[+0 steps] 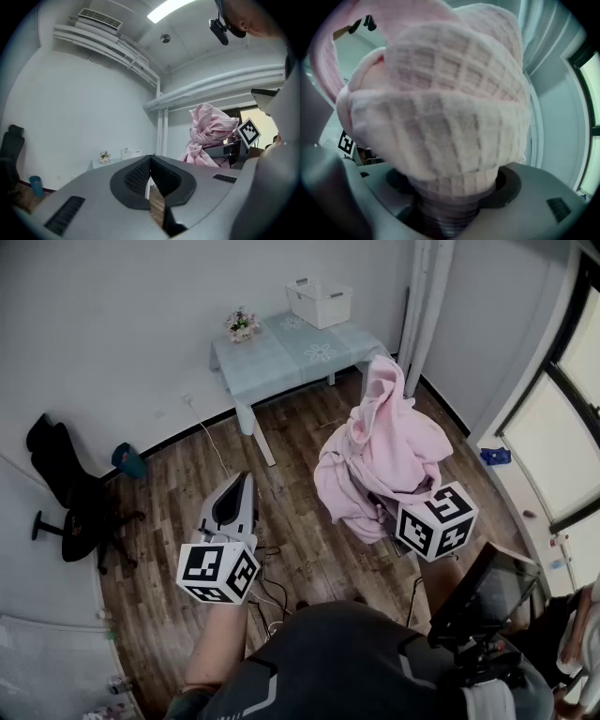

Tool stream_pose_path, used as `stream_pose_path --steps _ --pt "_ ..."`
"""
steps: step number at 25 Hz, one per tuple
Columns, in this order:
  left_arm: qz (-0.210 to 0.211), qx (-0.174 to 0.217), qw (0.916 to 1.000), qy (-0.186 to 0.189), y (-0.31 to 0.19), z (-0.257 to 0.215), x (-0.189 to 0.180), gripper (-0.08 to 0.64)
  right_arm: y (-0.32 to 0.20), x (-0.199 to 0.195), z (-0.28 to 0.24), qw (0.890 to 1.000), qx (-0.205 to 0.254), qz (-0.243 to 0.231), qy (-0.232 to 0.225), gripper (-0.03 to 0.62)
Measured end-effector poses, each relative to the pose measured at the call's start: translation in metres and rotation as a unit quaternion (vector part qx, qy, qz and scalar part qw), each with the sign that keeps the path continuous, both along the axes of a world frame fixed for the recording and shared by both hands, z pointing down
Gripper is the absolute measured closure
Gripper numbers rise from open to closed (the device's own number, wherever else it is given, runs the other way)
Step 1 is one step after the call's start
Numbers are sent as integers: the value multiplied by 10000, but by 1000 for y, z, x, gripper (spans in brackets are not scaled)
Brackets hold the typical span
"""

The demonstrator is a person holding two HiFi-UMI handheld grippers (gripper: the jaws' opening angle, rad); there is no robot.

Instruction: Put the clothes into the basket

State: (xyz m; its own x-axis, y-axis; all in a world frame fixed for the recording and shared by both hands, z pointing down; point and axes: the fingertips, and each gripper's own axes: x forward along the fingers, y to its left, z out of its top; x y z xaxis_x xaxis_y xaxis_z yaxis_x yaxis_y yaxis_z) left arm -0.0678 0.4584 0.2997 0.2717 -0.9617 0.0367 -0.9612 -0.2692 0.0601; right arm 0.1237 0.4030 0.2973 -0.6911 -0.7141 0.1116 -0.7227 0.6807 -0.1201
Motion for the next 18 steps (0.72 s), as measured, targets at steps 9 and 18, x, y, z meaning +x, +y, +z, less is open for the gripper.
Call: stream_pose_path --steps 9,18 --pt "9 83 10000 -33 3 -1 2 552 -1 -1 -2 10000 25 -71 26 227" --pt "1 65 10000 14 1 2 3 552 -1 0 -1 9999 27 -89 77 229"
